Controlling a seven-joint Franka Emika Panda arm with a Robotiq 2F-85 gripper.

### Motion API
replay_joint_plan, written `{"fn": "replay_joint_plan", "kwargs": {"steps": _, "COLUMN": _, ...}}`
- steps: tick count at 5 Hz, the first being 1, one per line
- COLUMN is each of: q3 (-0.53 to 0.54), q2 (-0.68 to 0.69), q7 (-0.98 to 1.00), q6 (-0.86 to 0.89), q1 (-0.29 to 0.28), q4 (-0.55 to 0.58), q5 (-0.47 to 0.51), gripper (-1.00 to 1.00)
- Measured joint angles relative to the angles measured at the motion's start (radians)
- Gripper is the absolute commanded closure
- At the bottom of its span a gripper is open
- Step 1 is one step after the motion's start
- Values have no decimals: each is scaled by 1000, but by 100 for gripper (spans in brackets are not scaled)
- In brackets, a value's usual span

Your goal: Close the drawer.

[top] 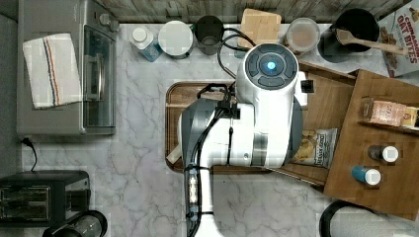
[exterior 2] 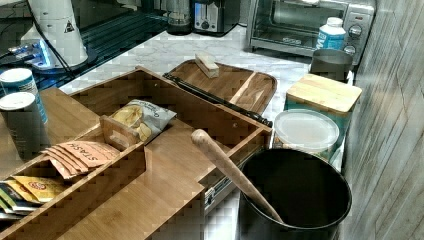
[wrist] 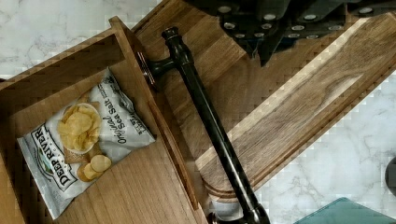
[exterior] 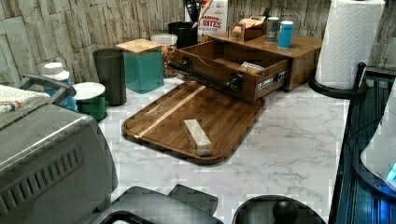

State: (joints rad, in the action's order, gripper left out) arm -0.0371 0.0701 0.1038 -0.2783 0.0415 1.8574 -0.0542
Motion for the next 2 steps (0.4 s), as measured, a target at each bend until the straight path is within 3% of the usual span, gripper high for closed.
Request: {"fn": "replay_joint_plan", "kwargs": {"steps": 2, "q3": -5, "q2": 7, "q7": 0, "q6": -6, "q1": 6, "q4": 9, "q5": 0, "gripper": 100}}
